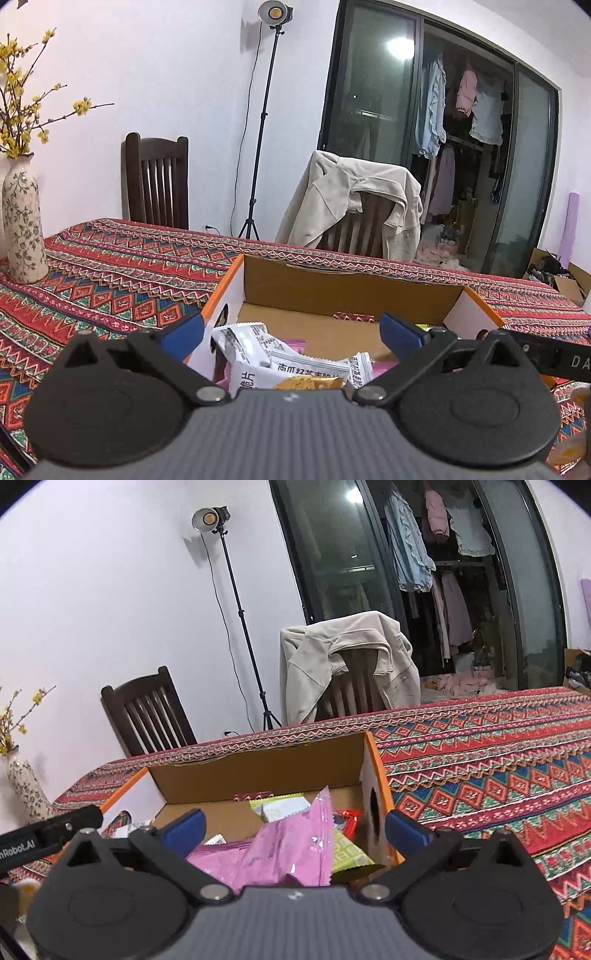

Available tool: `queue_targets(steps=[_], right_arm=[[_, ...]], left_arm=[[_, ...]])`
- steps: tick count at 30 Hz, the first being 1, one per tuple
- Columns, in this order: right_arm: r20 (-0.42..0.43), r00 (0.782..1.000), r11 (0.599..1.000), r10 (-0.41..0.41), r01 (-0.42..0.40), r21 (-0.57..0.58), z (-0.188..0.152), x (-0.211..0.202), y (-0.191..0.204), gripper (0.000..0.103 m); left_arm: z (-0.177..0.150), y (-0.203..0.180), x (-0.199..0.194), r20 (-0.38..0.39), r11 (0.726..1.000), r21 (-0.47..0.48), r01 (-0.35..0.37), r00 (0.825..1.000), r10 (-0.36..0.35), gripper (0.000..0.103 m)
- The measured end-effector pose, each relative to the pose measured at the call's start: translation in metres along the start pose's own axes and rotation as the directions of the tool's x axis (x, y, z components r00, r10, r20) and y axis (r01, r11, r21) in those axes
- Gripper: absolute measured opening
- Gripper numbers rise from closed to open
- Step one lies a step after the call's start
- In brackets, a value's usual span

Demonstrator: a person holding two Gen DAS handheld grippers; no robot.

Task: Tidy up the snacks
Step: 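Carry both packets into the cardboard box and open both tools to release them, then withdraw both tools from the box back toward the snack pile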

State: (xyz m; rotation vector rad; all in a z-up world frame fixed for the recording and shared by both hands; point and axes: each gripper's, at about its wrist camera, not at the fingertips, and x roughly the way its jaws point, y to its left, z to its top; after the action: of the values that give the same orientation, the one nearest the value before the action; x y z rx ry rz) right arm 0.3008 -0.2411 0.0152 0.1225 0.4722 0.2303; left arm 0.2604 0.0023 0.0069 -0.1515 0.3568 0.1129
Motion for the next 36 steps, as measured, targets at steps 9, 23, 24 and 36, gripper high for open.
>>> queue_targets(steps=[9, 23, 24, 36], right_arm=[[0.004, 1.0, 1.0, -0.025, 0.025, 0.003, 0.0, -0.033, 0.001, 0.103], [-0.066, 0.998, 0.998, 0.022, -0.026, -0.063, -0.03, -0.082, 0.011, 0.103], [-0.071, 0.997, 0.997, 0.023, -0.028, -0.069, -0.033, -0.085, 0.012, 0.103], [-0.157, 0.987, 0.995, 0.038, -0.051, -0.08, -0.071, -0.098, 0.016, 0.103]], left_arm=[[0.004, 0.0, -0.006, -0.005, 1.0, 0.004, -0.01, 1.0, 0.01, 0.103], [0.001, 0.02, -0.076, 0.014, 1.0, 0.028, 0.007, 1.0, -0.008, 0.103], [-0.002, 0.022, -0.081, 0.011, 0.999, 0.033, 0.007, 1.0, -0.008, 0.103], [-0.049, 0.054, -0.103, -0.024, 0.999, 0.034, -0.025, 0.999, 0.026, 0.103]])
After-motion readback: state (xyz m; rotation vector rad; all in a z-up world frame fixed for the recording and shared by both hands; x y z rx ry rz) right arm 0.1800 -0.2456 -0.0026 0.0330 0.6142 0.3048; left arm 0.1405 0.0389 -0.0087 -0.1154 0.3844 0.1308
